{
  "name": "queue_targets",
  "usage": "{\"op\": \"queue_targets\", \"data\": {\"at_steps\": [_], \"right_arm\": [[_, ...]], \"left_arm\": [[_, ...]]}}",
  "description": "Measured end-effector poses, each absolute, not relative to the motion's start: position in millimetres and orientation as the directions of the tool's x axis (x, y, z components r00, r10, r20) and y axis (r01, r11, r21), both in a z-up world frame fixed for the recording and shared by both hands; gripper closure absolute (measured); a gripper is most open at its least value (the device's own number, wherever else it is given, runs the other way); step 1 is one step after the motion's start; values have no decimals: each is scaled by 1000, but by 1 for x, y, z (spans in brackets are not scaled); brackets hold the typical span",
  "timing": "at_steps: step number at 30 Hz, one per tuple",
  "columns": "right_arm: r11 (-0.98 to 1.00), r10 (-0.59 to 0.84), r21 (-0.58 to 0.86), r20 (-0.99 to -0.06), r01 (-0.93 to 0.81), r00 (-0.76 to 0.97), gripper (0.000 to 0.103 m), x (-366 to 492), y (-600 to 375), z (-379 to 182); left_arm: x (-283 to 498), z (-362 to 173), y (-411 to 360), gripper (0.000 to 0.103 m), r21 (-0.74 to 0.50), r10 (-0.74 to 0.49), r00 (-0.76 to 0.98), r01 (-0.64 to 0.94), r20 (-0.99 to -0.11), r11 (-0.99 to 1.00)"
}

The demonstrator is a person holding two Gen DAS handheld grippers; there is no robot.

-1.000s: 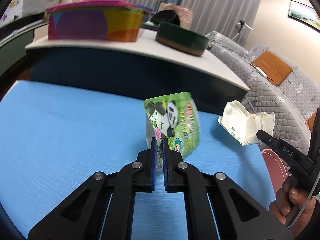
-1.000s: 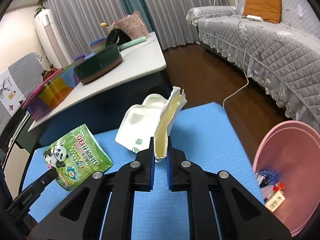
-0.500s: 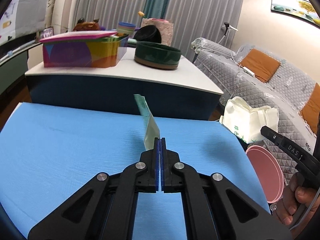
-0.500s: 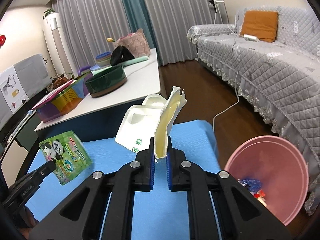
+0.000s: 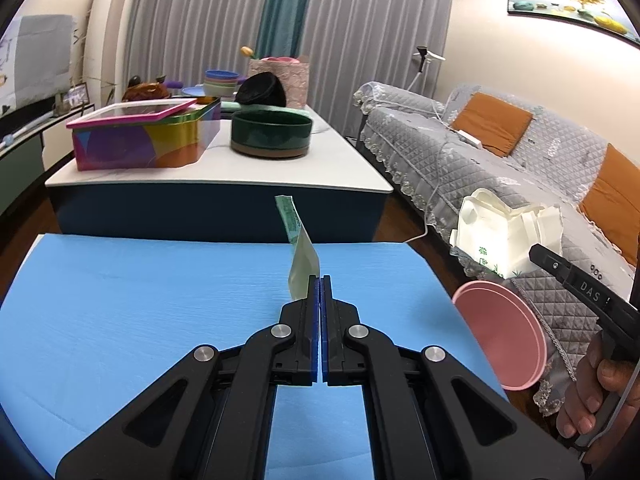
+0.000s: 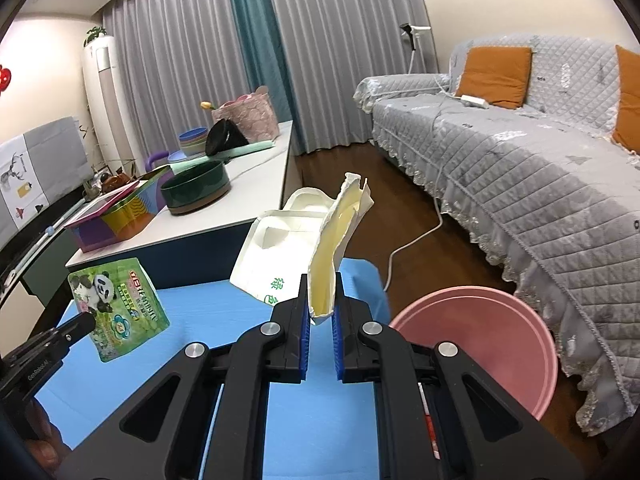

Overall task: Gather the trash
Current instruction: 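Carry the snack bag and tissue box over the pink bin with both tools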

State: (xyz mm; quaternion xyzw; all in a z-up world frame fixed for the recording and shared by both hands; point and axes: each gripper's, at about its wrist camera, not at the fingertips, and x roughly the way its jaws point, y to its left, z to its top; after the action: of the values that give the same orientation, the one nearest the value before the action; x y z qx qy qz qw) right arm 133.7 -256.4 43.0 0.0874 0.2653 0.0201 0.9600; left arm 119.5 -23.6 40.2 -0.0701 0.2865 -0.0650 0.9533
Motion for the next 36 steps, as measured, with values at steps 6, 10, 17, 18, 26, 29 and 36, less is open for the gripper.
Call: {"op": "queue_targets", "data": {"at_steps": [6,10,17,18,26,29,36], "right_arm": [[986,62,166,-499,25,865,93,119,-274,48],[986,48,165,-492,39,869,93,112,-284,51],[982,21,176,-488,75,873,93,107,-306,55],[980,17,181,-491,83,871,93,107,-310,55],[971,-15,197,-513,134,858,93,108,-338,53],[969,-33,192,-519,154,854,93,107,-347,51],[965,-69,176,-538,192,840,93,106,-367,45]], "left_arm": [[108,48,-40,103,-172,-189,831,115,-523,978],[104,51,-52,103,-172,-210,827,139,-522,975],[101,55,-78,103,-155,-237,816,182,-527,971],[101,56,-82,103,-151,-241,815,189,-528,970],[106,58,-118,103,-134,-287,798,256,-529,957],[108,58,-131,103,-130,-304,792,278,-529,952],[117,59,-159,103,-129,-345,774,329,-531,935]]}}
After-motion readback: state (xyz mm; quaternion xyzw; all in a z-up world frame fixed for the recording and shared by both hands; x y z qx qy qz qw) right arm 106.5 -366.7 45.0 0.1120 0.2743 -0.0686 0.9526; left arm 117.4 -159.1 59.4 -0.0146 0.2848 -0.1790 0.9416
